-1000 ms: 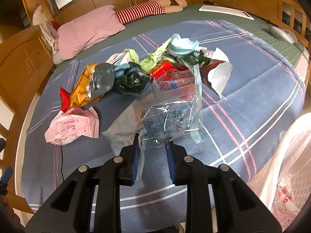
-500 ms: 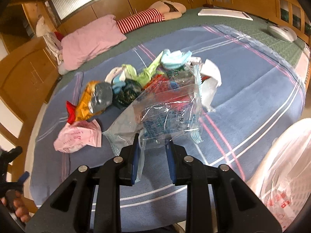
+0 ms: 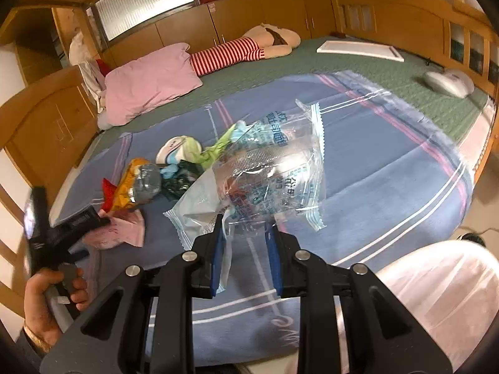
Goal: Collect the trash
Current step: 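Grasp the pink tissue with the left gripper while the right gripper holds the clear bag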
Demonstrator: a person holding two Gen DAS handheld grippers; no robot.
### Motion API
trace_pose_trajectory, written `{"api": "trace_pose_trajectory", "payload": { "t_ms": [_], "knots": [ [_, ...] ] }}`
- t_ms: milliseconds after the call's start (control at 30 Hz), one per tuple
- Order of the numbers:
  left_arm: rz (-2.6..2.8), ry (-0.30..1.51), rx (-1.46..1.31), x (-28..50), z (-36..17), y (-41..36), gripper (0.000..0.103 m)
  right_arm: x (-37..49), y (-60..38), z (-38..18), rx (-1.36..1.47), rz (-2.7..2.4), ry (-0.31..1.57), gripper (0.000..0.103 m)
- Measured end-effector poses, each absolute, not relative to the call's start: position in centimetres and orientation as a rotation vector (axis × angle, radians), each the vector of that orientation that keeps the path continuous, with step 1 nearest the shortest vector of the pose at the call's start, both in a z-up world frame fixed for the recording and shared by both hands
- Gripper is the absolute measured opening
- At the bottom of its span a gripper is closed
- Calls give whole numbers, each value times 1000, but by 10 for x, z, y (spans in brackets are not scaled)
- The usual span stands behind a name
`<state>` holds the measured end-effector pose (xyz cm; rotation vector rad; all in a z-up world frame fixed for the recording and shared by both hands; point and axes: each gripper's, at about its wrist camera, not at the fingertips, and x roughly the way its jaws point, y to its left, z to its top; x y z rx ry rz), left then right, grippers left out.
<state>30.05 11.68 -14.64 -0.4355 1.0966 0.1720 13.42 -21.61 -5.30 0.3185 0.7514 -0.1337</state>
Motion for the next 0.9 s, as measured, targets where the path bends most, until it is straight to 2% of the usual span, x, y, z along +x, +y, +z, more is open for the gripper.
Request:
{"api": "trace_pose_trajectory", "payload": {
  "t_ms": [67,133,200,300,400,600,900],
  "knots": [
    [154,1103,-465,301,-156,120,86,134,-222,-55,327,-131,760,27],
    [153,1077,-420,300,-155,120,76,136,-223,-58,334,-124,769,27],
    [140,1070,-376,297,-156,118,45,136,-221,-59,329,-119,772,26],
    [121,1060,-402,285,-151,123,34,137,-216,-59,332,-99,779,26],
    [153,1024,-423,268,-144,135,31,135,-208,-56,316,-85,772,26],
    [188,828,-456,205,-111,156,31,130,-193,-49,288,-55,760,26],
    [-50,612,-372,127,-60,126,31,92,-207,-12,224,2,686,26]
  ]
}}
